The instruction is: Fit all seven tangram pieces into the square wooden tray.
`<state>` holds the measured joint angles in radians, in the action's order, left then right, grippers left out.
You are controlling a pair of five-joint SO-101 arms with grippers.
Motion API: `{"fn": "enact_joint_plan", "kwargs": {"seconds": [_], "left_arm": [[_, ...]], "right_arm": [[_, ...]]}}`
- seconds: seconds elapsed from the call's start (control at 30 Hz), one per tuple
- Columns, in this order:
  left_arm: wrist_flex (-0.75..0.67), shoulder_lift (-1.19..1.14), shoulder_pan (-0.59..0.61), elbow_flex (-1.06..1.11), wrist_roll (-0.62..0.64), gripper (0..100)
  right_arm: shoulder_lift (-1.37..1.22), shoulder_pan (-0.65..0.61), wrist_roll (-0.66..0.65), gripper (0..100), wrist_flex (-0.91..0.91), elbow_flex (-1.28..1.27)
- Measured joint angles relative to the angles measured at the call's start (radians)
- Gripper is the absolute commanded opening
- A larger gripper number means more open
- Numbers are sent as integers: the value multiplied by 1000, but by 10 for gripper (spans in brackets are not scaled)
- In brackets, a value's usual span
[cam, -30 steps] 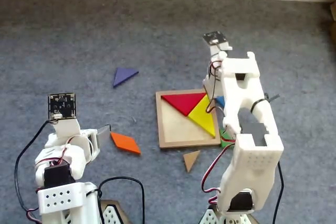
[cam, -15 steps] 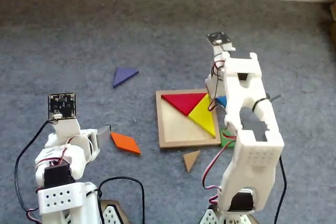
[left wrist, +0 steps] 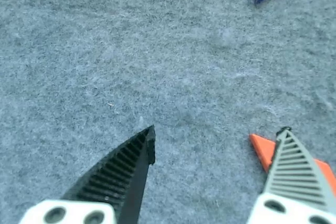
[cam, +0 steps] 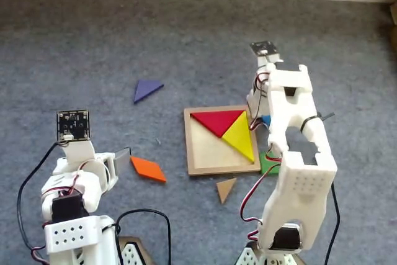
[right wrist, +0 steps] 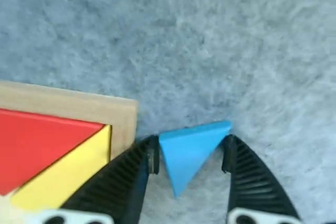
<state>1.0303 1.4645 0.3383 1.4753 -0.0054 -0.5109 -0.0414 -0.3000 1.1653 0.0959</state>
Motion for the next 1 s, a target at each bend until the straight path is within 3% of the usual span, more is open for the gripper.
{"fn": "enact_joint_plan", "kwargs": {"seconds": [0.57, 0.77, 1.0], "left_arm": [[0, 0, 0, 0, 0, 347], [0, 0, 0, 0, 0, 347], [0, 0, 0, 0, 0, 347]], "right_arm": [[-2, -15, 275, 206, -28, 15], [-2, -15, 298, 204, -29, 17], [-2, -6, 298, 117, -29, 17]]}}
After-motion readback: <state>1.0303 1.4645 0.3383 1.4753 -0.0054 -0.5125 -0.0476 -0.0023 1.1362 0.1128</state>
